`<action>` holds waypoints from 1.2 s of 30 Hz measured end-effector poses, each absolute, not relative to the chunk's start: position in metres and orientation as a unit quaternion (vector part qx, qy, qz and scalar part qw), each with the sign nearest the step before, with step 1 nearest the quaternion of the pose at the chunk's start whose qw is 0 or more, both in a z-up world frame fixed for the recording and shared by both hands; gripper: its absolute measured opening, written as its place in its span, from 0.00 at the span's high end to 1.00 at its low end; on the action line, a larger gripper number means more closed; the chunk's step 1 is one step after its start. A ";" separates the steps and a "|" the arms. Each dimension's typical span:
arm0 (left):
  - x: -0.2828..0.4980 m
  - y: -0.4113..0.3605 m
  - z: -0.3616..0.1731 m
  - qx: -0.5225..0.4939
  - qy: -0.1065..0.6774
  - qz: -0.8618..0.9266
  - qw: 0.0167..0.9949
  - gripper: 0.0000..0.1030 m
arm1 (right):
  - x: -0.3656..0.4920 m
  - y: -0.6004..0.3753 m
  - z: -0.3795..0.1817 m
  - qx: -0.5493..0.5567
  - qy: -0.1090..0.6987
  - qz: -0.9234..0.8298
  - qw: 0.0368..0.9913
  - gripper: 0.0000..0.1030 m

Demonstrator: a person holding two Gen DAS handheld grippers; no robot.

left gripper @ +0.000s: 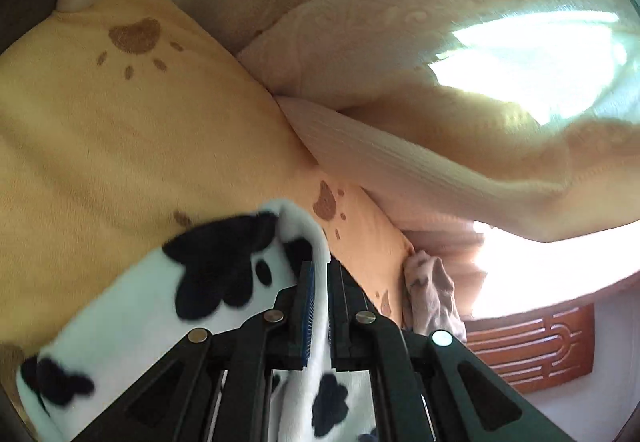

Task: Fold clothes

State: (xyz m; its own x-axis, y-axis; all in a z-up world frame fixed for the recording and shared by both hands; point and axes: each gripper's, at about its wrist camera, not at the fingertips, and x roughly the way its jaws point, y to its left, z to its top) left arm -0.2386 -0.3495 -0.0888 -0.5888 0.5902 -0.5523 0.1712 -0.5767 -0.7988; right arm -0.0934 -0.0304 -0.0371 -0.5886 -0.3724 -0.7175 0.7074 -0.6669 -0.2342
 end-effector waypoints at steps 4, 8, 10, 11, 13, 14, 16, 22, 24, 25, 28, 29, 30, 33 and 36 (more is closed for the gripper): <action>-0.201 -0.312 -0.082 -0.450 -0.417 0.773 0.161 0.95 | -0.074 -0.047 -0.064 0.321 0.313 -0.830 0.331 0.15; -0.154 -0.283 -0.081 -0.472 -0.390 0.768 0.188 0.95 | -0.089 -0.020 -0.053 0.381 0.215 -0.840 0.321 0.15; -0.129 -0.262 -0.081 -0.487 -0.365 0.766 0.208 0.95 | -0.084 0.002 -0.043 0.388 0.174 -0.848 0.317 0.15; -0.116 -0.251 -0.081 -0.494 -0.352 0.765 0.217 0.95 | -0.078 0.013 -0.040 0.392 0.167 -0.849 0.312 0.15; -0.098 -0.237 -0.084 -0.506 -0.336 0.760 0.230 0.95 | -0.064 0.032 -0.039 0.403 0.163 -0.851 0.295 0.15; -0.095 -0.234 -0.089 -0.511 -0.335 0.757 0.232 0.95 | -0.057 0.041 -0.040 0.408 0.161 -0.851 0.287 0.15; -0.087 -0.228 -0.098 -0.521 -0.332 0.750 0.236 0.95 | -0.044 0.057 -0.044 0.419 0.157 -0.851 0.273 0.15; -0.066 -0.212 -0.126 -0.550 -0.323 0.730 0.246 0.95 | -0.027 0.111 -0.060 0.463 0.151 -0.845 0.221 0.15; -0.058 -0.206 -0.135 -0.559 -0.320 0.723 0.249 0.95 | -0.027 0.129 -0.070 0.475 0.124 -0.841 0.229 0.11; -0.059 -0.207 -0.130 -0.557 -0.312 0.731 0.241 0.95 | -0.025 0.135 -0.069 0.468 0.113 -0.844 0.236 0.11; -0.061 -0.212 -0.107 -0.546 -0.285 0.760 0.207 0.95 | -0.022 0.132 -0.071 0.462 0.132 -0.844 0.239 0.00; -0.062 -0.214 -0.100 -0.541 -0.276 0.769 0.196 0.95 | -0.021 0.129 -0.072 0.461 0.139 -0.844 0.236 0.00; -0.064 -0.218 -0.084 -0.523 -0.256 0.792 0.183 0.95 | -0.021 0.130 -0.071 0.461 0.138 -0.844 0.236 0.00; -0.073 -0.230 -0.031 -0.457 -0.191 0.857 0.141 0.95 | -0.023 0.132 -0.071 0.464 0.134 -0.842 0.242 0.00; -0.093 -0.245 0.001 -0.411 -0.154 0.892 0.110 0.95 | -0.023 0.133 -0.071 0.463 0.135 -0.842 0.243 0.00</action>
